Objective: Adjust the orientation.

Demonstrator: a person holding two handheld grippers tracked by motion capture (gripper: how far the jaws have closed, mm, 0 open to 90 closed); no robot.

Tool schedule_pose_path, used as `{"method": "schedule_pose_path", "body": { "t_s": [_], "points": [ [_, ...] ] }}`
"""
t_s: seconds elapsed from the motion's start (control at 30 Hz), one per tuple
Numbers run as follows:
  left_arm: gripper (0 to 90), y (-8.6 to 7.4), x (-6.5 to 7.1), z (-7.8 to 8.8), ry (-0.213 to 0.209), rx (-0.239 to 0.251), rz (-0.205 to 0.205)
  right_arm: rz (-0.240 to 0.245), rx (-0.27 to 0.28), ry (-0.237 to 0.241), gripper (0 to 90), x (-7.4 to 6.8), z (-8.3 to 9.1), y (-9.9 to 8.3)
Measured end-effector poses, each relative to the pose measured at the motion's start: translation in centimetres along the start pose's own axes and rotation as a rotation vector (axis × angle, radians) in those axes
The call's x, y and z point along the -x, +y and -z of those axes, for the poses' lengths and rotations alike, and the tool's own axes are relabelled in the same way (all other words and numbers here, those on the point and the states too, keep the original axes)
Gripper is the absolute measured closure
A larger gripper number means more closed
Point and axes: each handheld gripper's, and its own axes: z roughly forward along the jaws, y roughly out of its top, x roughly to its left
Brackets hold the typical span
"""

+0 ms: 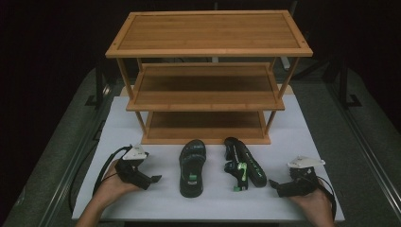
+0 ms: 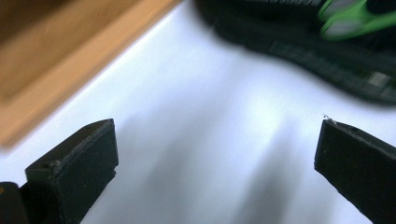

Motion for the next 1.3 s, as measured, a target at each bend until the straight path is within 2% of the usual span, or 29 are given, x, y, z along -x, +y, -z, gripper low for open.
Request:
{"method": "schedule_pose_path", "body": {
  "t_s": [0.07,0.1,0.2,0.23,0.33,0.53,0.6,0.73,0.77,0.83,1.0,1.07,1.13,1.3],
  "points": [
    [0.0,-0.5,-0.2,0.1,0.01,-0.001,0.009,0.001,0.002,0.0,0.0,0.0,0.0,0.0],
    [0.0,-1.5,-0.6,0.3,0.025,0.006,0.026,0.003,0.002,0.001,0.0,0.0,0.0,0.0],
    [0.0,-2.3,-0.7,0.3,0.043,0.001,0.025,0.001,-0.003,0.002,0.0,0.0,0.0,0.1],
    [0.0,-2.6,-0.8,0.5,0.041,0.022,0.027,-0.006,-0.009,0.002,0.0,0.0,0.0,0.2],
    [0.0,-2.6,-0.7,0.4,0.053,0.012,0.013,-0.007,-0.015,-0.002,0.0,0.0,0.1,0.4],
    [0.0,-2.6,-0.7,0.3,0.048,0.012,0.02,-0.02,0.003,0.019,0.0,0.2,1.2,1.4],
    [0.0,-2.6,-0.7,0.3,0.048,0.012,0.02,-0.006,0.007,0.028,0.0,0.0,1.9,2.5],
    [0.0,-2.6,-0.7,0.3,0.048,0.012,0.02,0.001,0.029,0.059,6.7,-0.4,2.6,3.6],
    [0.0,-2.6,-0.8,0.3,0.047,0.012,0.022,0.01,0.044,0.078,17.2,-0.8,3.1,4.4],
    [0.0,-2.6,-0.8,0.3,0.047,0.012,0.021,0.02,0.056,0.106,27.7,-1.2,3.4,5.2],
    [0.0,-2.6,-0.8,0.3,0.046,0.014,0.024,0.073,0.097,0.168,60.5,-2.4,3.7,6.9],
    [0.0,-2.6,-0.8,0.3,0.046,0.015,0.025,0.092,0.108,0.213,77.0,-2.7,3.6,7.5],
    [0.0,-2.6,-0.8,0.3,0.046,0.015,0.025,0.113,0.118,0.236,88.0,-3.2,3.5,8.1],
    [0.0,-2.6,-0.8,0.3,0.046,0.015,0.026,0.151,0.106,0.267,89.6,-3.9,2.5,9.2]
  ]
}}
